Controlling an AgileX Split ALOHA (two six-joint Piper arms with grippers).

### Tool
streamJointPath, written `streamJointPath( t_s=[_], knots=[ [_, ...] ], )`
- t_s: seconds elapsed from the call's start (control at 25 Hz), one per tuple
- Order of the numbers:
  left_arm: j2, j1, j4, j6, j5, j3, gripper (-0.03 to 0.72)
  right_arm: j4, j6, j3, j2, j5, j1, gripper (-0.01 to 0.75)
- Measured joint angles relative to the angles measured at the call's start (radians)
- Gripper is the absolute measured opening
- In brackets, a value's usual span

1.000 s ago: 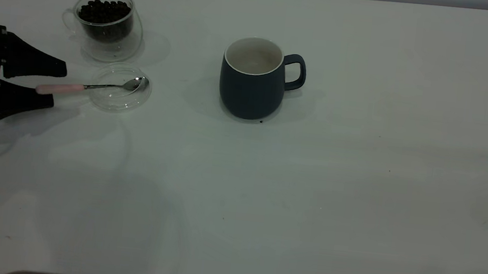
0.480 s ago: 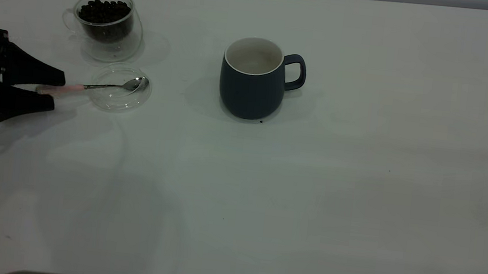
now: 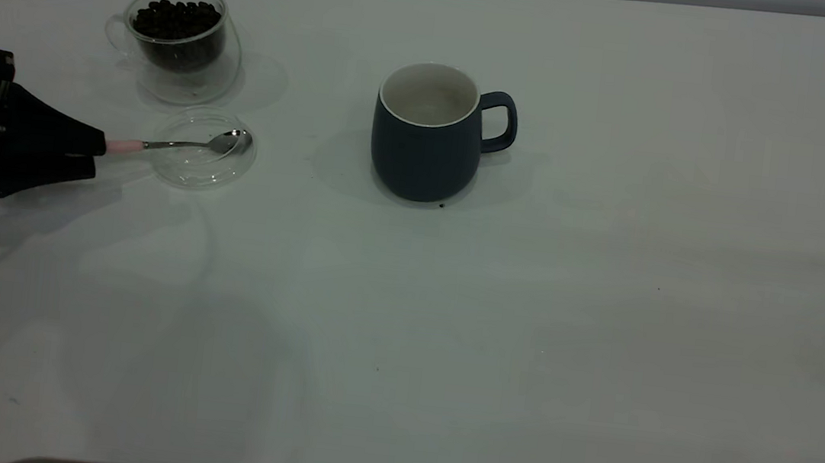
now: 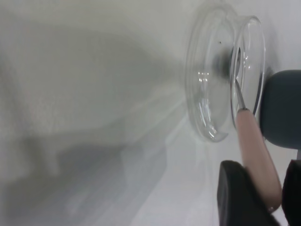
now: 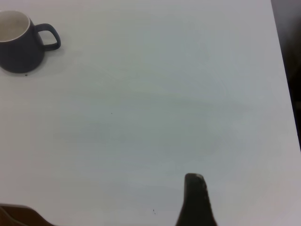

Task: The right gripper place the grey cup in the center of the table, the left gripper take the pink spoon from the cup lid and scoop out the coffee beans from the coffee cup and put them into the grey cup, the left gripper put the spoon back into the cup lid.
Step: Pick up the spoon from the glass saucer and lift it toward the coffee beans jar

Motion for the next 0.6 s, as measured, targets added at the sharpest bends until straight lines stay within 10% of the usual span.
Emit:
streamJointPath(
  t_s=[0.6],
  knots=[
    [0.0,0.0,0.001,0.002,0.034,0.0,0.131,0.0,0.0,0.0,0.0,0.0,0.0,0.591]
  ],
)
